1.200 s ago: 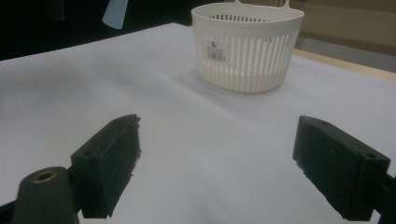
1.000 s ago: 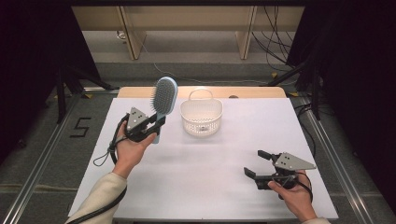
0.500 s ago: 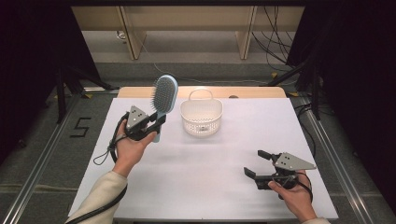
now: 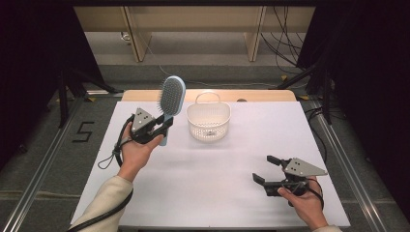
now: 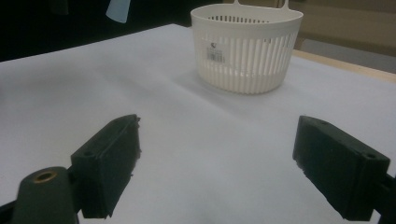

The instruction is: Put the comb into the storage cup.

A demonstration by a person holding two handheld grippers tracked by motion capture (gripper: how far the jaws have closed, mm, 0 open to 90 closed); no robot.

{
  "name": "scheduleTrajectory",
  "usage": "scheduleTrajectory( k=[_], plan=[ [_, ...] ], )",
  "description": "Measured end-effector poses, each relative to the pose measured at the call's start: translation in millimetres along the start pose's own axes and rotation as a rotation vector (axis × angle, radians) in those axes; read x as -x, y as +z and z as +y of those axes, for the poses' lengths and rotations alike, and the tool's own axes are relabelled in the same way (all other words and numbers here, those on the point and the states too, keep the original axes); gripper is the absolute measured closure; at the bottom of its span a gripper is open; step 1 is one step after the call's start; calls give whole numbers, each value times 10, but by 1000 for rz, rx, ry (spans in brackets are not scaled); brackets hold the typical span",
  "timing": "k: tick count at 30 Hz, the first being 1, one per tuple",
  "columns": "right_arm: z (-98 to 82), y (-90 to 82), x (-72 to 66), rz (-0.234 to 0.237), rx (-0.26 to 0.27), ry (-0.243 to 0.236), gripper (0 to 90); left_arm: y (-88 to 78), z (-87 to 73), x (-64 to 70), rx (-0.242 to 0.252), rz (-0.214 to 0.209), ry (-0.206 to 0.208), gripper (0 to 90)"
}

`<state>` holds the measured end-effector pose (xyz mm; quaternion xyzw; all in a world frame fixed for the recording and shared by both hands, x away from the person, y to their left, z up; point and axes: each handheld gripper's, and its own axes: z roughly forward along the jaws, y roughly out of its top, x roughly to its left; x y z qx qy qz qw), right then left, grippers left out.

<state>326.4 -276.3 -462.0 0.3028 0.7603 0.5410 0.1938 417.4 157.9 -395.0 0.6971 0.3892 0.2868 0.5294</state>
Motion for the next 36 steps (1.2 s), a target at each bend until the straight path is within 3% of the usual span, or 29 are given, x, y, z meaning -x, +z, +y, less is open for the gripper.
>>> scheduleTrajectory(
  k=[36],
  plan=[
    [0,-2,4,-1,2,2,155,96,45,39,13,-18,-1,698]
  ],
)
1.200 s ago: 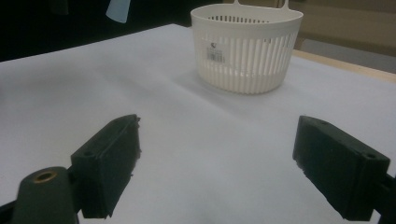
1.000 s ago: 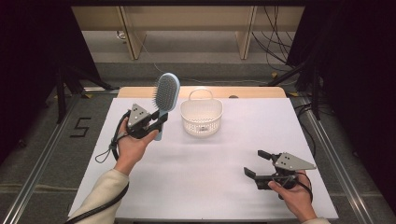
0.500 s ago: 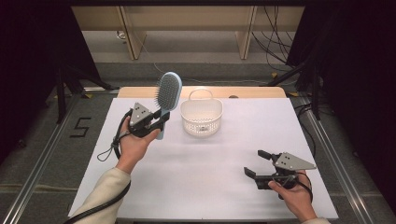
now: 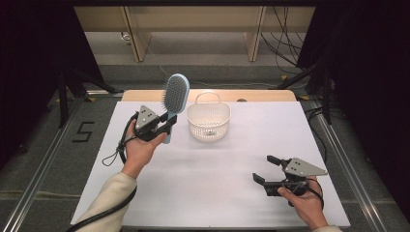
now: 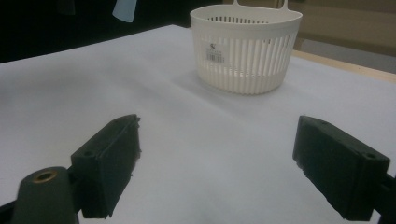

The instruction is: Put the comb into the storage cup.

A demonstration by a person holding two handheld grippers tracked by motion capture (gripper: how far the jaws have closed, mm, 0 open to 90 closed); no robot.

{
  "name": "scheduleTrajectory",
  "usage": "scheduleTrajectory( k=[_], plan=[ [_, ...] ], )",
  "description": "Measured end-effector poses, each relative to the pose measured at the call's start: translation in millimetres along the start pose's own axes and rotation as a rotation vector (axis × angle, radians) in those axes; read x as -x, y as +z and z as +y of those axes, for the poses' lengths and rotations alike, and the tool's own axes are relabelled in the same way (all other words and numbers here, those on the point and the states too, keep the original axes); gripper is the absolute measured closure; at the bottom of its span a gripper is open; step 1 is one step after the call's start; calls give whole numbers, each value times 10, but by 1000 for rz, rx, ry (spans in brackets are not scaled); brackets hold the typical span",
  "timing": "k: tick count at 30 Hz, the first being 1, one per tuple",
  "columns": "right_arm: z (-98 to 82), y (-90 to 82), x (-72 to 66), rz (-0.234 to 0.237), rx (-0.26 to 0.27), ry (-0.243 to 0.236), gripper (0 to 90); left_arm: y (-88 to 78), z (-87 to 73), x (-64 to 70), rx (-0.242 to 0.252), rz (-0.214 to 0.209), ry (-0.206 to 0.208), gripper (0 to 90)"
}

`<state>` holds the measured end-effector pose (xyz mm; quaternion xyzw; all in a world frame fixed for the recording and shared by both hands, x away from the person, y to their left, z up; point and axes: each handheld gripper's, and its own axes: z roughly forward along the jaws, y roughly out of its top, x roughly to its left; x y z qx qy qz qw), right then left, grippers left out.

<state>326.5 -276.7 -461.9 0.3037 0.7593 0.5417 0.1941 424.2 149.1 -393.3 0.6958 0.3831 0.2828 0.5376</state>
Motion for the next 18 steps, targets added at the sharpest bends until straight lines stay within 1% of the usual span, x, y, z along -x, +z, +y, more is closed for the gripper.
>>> scheduleTrajectory(
  k=[18],
  plan=[
    [-1,2,0,1,4,-1,155,46,33,23,7,-8,5,698]
  ],
)
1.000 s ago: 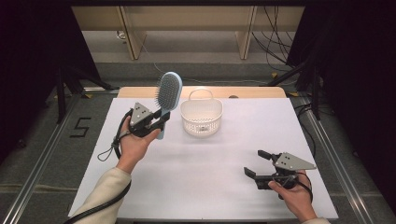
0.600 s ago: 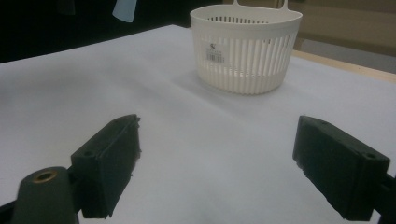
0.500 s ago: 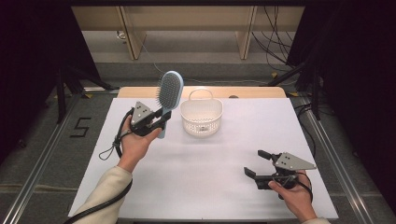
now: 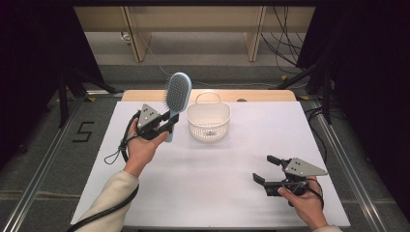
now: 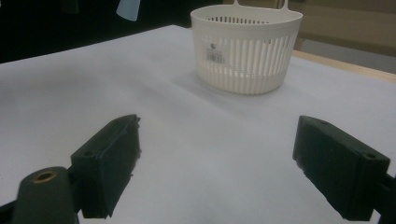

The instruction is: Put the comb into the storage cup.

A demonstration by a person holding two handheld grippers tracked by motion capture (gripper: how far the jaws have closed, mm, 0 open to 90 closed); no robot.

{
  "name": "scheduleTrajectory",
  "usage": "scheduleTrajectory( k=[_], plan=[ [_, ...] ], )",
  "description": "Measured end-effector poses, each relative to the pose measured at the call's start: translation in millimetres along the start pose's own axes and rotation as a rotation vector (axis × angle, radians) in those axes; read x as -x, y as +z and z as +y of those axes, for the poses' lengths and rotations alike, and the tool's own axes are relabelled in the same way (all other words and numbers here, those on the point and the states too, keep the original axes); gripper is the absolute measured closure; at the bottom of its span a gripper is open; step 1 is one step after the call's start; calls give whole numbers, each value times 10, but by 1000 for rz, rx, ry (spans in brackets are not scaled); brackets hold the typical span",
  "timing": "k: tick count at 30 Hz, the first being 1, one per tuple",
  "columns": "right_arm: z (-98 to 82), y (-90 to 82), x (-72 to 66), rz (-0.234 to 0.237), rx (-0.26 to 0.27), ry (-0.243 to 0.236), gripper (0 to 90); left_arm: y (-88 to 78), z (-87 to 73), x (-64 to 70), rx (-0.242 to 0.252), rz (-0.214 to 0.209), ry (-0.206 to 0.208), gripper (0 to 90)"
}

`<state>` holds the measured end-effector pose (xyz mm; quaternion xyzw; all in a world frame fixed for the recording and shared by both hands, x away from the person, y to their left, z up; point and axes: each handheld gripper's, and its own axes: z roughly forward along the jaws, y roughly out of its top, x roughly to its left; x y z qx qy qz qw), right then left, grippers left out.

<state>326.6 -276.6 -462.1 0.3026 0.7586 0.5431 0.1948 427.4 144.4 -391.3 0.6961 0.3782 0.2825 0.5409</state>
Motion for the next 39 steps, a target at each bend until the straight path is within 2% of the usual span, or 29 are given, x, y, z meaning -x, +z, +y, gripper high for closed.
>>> scheduleTrajectory(
  k=[39],
  plan=[
    [-1,0,2,2,0,4,155,102,81,58,17,-18,-6,697]
  ],
)
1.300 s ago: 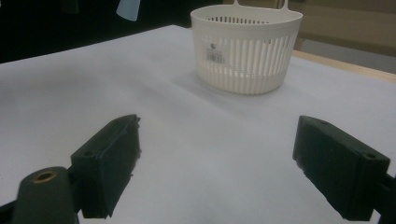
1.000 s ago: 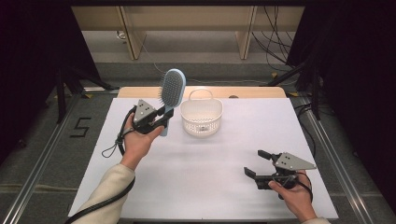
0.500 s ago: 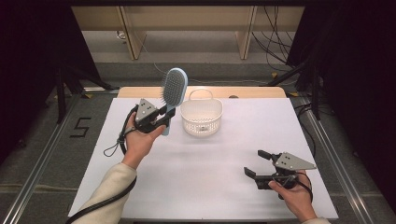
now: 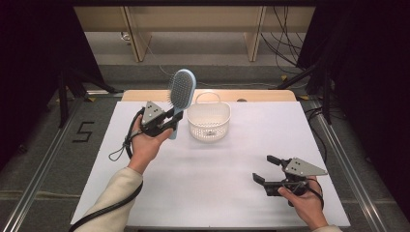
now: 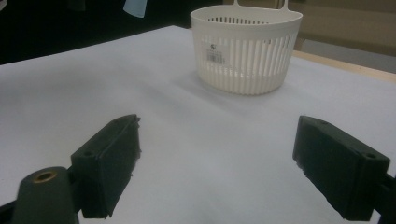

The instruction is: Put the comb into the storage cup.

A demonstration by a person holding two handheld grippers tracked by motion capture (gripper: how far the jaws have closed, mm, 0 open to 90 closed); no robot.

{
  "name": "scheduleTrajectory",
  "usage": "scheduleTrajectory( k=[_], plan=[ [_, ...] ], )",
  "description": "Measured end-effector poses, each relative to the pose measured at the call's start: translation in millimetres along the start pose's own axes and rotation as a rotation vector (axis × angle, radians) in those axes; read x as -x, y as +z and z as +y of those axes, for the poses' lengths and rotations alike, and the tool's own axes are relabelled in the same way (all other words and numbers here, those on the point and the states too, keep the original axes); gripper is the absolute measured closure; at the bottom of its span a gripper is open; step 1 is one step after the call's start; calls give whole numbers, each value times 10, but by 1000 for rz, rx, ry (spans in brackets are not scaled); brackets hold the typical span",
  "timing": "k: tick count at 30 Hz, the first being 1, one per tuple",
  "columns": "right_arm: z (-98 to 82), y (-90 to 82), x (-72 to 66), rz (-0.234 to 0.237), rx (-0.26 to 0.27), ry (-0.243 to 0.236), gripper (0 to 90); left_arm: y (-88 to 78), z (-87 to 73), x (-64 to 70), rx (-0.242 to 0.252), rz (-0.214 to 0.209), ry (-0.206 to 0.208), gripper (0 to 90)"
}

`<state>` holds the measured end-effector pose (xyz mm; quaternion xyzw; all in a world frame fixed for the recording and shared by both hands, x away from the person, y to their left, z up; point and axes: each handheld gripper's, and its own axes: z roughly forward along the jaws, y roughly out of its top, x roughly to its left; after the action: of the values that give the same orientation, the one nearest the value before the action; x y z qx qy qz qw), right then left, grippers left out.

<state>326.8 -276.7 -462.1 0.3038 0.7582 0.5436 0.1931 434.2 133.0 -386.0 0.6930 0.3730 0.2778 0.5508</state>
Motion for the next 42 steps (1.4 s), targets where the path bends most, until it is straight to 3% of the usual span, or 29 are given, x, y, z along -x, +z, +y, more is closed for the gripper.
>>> scheduleTrajectory(
  k=[42],
  plan=[
    [1,2,-3,3,13,0,155,101,133,59,17,-27,-5,697]
  ],
)
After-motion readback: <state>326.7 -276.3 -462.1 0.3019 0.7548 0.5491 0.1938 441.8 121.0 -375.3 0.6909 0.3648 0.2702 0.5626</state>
